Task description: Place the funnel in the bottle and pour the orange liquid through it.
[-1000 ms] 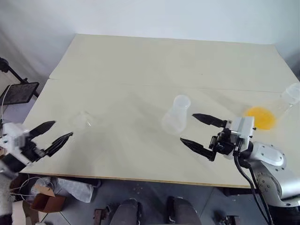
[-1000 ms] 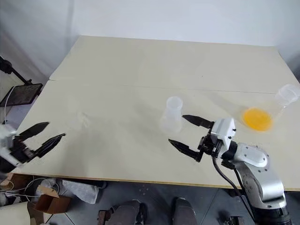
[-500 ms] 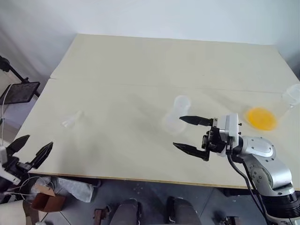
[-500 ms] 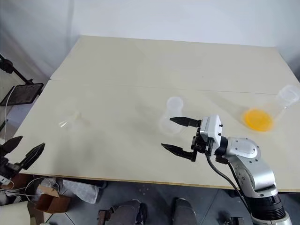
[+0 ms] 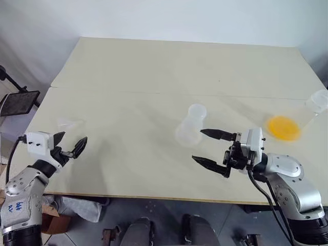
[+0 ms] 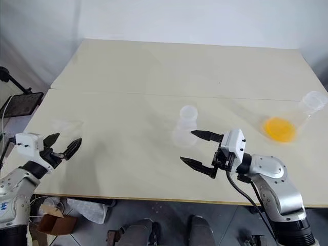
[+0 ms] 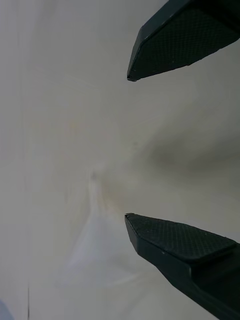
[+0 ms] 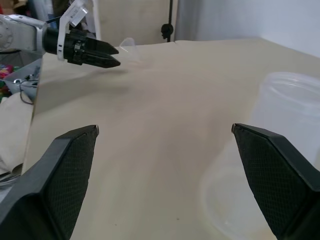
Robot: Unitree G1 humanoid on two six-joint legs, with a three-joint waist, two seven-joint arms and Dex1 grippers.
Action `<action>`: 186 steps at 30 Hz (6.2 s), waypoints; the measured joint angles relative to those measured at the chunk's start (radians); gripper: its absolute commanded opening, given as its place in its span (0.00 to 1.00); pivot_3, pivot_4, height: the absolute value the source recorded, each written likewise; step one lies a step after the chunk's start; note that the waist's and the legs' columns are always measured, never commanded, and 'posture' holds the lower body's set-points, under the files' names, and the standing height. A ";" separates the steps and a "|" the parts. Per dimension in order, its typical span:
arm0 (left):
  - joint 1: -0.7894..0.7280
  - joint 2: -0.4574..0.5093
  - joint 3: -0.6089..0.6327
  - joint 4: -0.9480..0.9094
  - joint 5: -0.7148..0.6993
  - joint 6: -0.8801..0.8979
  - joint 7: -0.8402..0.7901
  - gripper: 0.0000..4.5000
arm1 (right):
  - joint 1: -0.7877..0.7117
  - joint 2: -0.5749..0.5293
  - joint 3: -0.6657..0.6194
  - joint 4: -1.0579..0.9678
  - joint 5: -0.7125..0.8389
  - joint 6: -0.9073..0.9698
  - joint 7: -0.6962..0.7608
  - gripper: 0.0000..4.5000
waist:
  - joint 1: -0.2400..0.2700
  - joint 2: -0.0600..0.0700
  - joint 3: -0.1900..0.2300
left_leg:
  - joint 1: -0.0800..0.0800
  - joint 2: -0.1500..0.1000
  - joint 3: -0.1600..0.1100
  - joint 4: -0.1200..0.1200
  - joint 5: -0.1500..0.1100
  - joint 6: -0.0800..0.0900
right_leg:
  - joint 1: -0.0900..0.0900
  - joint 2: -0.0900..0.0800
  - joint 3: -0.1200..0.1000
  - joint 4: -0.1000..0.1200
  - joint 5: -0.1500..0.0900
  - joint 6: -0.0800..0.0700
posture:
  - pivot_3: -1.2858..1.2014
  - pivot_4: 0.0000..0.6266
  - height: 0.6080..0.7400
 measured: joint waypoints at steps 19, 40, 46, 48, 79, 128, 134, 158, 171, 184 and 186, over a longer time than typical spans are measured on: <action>0.027 -0.003 0.097 0.042 -0.055 -0.036 -0.007 1.00 | 0.034 -0.001 -0.017 -0.022 -0.003 -0.002 -0.028 1.00 | 0.005 0.000 0.000 | 0.000 0.001 -0.001 0.001 0.000 0.000 | 0.001 -0.001 0.001 -0.001 0.000 0.000 | 0.52 0.24 1.00; 0.005 0.059 0.147 0.076 -0.065 -0.028 -0.005 1.00 | -0.003 0.024 -0.017 0.010 -0.025 -0.045 -0.046 1.00 | 0.001 0.000 0.000 | 0.000 0.001 -0.001 0.000 0.000 0.000 | 0.000 0.000 0.001 -0.001 0.000 0.000 | 0.52 0.24 1.00; -0.058 0.096 0.121 0.153 -0.037 -0.031 -0.012 1.00 | 0.030 0.025 -0.021 0.006 -0.025 -0.045 -0.056 1.00 | 0.008 0.000 0.000 | 0.000 0.000 -0.001 0.001 0.000 0.000 | 0.001 0.000 0.000 -0.001 0.000 0.000 | 0.52 0.24 1.00; -0.122 0.118 0.087 0.197 -0.018 -0.038 -0.020 1.00 | 0.035 0.025 -0.023 0.003 -0.025 -0.045 -0.061 1.00 | 0.007 0.000 0.000 | 0.000 0.000 -0.001 0.001 0.000 0.000 | 0.001 0.000 0.000 0.000 0.000 0.000 | 0.52 0.24 1.00; -0.615 0.201 -0.098 0.956 0.093 -0.227 -0.224 1.00 | 0.095 0.029 -0.054 -0.047 -0.039 -0.049 -0.120 1.00 | 0.001 -0.002 0.000 | 0.000 -0.004 0.001 0.001 0.001 0.003 | -0.002 0.001 -0.010 0.007 0.000 0.001 | 0.52 0.24 1.00; -0.915 0.085 -0.313 1.174 0.317 -0.171 -0.181 0.06 | 0.137 0.052 -0.052 -0.100 -0.061 -0.068 -0.210 1.00 | 0.008 -0.002 0.000 | 0.000 -0.007 0.000 0.002 0.003 0.005 | -0.001 0.000 -0.010 0.008 0.001 0.002 | 0.52 0.24 1.00; -0.915 0.092 -0.322 1.175 0.320 -0.193 -0.251 0.02 | 0.135 0.060 -0.052 -0.100 -0.068 -0.070 -0.214 1.00 | 0.007 -0.003 0.000 | 0.000 -0.007 0.001 0.002 0.003 0.005 | -0.001 0.000 -0.010 0.008 0.001 0.002 | 0.52 0.24 1.00; -0.677 0.284 -0.517 0.791 0.327 -0.515 -0.988 0.02 | 0.360 -0.063 -0.233 -0.261 0.066 0.013 -0.138 1.00 | 0.005 -0.003 0.000 | -0.001 -0.007 0.002 0.001 0.004 0.007 | -0.001 -0.001 -0.008 0.007 0.001 0.002 | 0.52 0.24 1.00; -0.671 0.256 -0.505 0.844 0.331 -0.556 -0.907 0.78 | 0.337 -0.049 -0.202 -0.262 0.063 0.024 -0.166 1.00 | 0.005 -0.003 0.000 | 0.000 -0.007 0.001 0.002 0.003 0.007 | -0.001 -0.001 -0.008 0.007 0.001 0.002 | 0.52 0.24 1.00; -0.164 0.360 -0.245 0.163 0.075 -0.224 -0.798 0.78 | 0.258 -0.033 -0.143 -0.213 0.042 0.019 -0.146 1.00 | -0.007 -0.002 0.000 | 0.000 -0.006 -0.002 0.001 0.003 0.006 | 0.000 -0.008 0.000 0.005 0.001 0.002 | 0.52 0.24 1.00; -0.108 0.347 -0.208 0.062 0.035 -0.141 -0.735 0.78 | 0.235 -0.032 -0.127 -0.195 0.041 0.018 -0.136 1.00 | -0.001 -0.001 0.000 | 0.000 -0.006 -0.003 0.001 0.003 0.006 | 0.000 -0.008 0.000 0.004 0.001 0.002 | 0.52 0.24 1.00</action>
